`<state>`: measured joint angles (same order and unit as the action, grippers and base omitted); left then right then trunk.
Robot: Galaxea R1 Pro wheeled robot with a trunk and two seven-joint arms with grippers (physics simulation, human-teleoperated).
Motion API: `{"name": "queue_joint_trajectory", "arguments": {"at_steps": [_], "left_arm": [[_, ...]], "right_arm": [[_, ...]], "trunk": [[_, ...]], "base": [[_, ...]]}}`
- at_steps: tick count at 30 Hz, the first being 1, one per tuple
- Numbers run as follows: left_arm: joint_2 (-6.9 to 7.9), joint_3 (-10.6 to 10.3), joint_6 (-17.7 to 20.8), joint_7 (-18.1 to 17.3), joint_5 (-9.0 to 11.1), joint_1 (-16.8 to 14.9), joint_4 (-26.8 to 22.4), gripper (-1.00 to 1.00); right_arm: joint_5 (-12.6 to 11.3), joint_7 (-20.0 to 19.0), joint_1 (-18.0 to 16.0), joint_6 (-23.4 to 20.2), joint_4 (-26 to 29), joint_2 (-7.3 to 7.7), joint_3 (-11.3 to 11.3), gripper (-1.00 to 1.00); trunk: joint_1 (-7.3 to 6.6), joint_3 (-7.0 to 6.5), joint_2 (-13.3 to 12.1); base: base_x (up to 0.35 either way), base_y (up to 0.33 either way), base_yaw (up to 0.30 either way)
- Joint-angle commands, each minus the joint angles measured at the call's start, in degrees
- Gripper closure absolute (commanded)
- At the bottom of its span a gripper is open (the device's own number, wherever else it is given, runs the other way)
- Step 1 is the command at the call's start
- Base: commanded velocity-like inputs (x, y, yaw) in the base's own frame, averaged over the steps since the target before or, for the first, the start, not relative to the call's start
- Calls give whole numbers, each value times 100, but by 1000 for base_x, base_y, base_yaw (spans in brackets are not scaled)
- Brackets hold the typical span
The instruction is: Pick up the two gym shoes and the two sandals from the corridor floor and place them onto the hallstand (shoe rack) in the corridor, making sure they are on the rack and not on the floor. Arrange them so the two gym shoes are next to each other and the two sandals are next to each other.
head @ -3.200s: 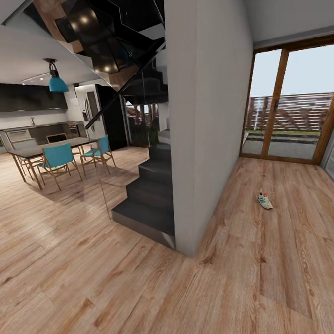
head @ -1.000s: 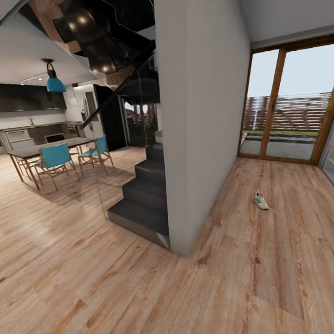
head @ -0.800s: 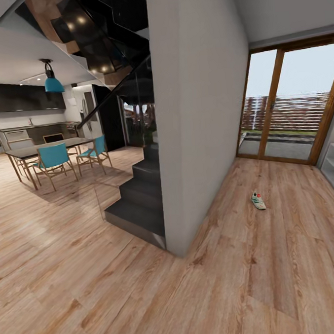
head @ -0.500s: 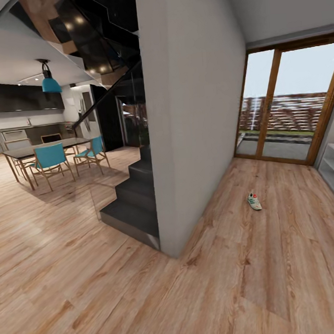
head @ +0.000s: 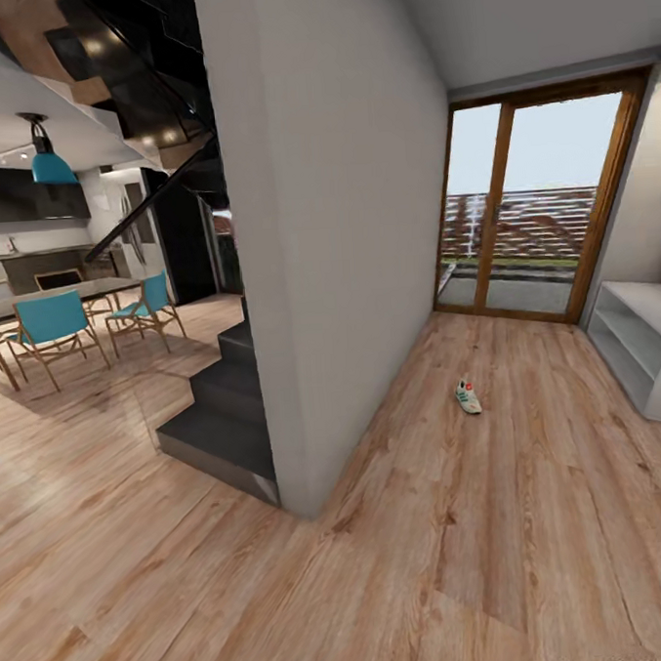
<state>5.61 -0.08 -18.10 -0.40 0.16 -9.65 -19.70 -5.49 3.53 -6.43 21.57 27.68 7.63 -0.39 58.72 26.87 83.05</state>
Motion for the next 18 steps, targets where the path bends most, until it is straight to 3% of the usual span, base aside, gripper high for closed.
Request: {"name": "queue_joint_trajectory", "arguments": {"at_steps": [1, 13, 18], "left_arm": [[1, -1, -18, -4, 2, -2, 1, -100], [1, -1, -18, -4, 2, -2, 8, -100], [1, -1, -18, -4, 2, -2, 10, -100]], "right_arm": [[-57, -1, -5, 22, -7, 2, 18, -100], [-57, -1, -5, 22, -8, 2, 21, -100], [-53, -1, -6, 22, -8, 2, 22, -100]], "trunk": [[0, 6, 3], [0, 6, 3], [0, 6, 3]], "base": [[83, -272, -277], [84, -272, -292], [106, -272, -165]]}}
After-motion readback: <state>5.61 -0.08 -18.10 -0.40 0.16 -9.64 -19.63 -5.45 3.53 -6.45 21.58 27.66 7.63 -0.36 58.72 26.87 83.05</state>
